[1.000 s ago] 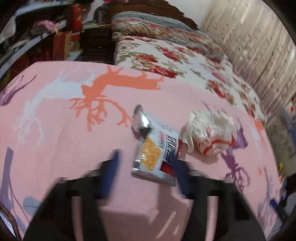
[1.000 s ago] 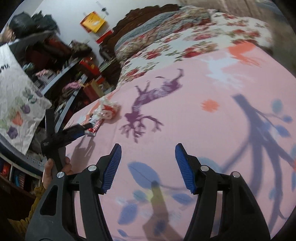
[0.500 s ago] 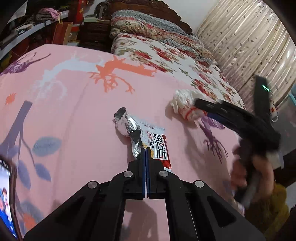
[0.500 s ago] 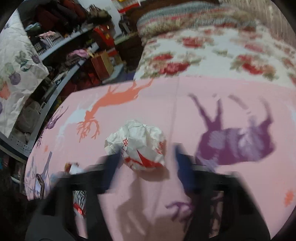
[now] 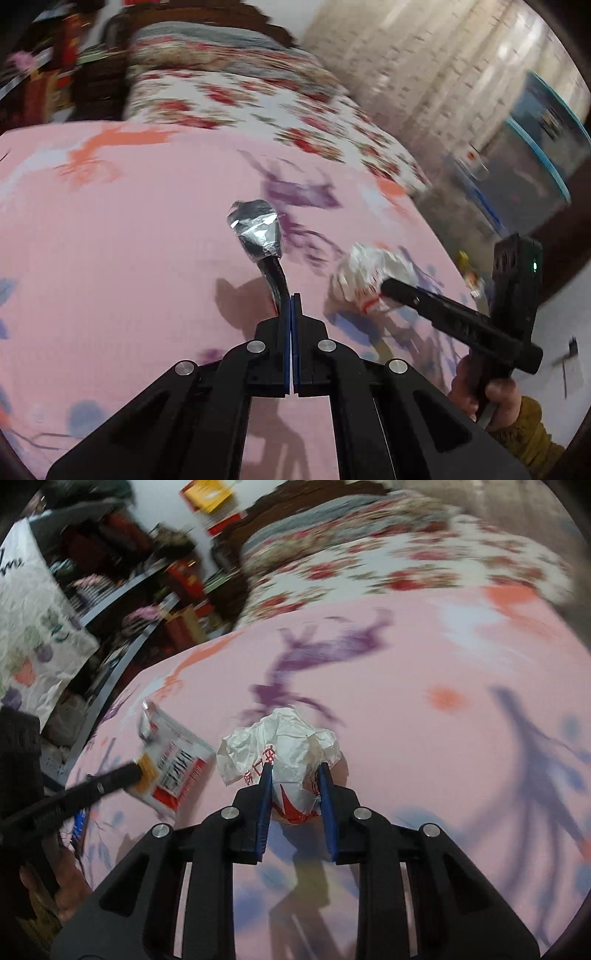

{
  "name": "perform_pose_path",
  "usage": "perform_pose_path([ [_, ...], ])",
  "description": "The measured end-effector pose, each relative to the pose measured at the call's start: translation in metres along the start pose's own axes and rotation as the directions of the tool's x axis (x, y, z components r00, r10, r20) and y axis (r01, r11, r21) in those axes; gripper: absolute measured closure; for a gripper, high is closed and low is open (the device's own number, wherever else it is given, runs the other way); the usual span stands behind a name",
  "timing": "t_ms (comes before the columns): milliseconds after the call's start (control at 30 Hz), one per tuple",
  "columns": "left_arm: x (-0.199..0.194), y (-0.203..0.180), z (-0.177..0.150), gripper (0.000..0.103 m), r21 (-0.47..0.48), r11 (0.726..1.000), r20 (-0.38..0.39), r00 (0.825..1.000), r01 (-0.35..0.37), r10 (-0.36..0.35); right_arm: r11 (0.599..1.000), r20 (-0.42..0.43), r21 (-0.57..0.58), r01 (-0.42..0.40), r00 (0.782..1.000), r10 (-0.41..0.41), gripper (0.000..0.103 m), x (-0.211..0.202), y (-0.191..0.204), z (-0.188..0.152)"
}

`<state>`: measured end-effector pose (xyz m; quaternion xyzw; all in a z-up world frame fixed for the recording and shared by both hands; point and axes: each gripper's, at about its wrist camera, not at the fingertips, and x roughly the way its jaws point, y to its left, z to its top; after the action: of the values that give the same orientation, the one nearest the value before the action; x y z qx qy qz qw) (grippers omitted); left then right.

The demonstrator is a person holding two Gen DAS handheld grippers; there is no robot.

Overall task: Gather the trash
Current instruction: 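Grasp the white-red snack packet with the left tool while the right tool grasps the crumpled white bag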

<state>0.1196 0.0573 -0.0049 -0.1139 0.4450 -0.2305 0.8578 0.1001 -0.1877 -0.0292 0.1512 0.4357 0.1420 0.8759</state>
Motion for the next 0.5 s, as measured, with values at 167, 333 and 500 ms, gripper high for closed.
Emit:
perform_pose_path([
  [167,0.017,-0.055,-0.006,0.103,0.105,0.993,-0.039,0.998,0.054,-0.050,0.993,0.058,0.119,0.020,0.998,-0.027,0.077,-0.053,-0.051,-0.030],
  [333,0.029,-0.086,-0.017,0.103,0.144,0.979,-0.104,0.986,0.145,-0.131,0.980,0.111,0.195,-0.023,0.994,0.001,0.077,-0.081,-0.073,-0.051],
  [500,0.044,-0.088,-0.030,0.103,0.136,0.982,-0.164,0.980,0.132,-0.109,0.979,0.093,0.197,-0.060,0.995,0.043,0.077,-0.067,-0.066,-0.052],
])
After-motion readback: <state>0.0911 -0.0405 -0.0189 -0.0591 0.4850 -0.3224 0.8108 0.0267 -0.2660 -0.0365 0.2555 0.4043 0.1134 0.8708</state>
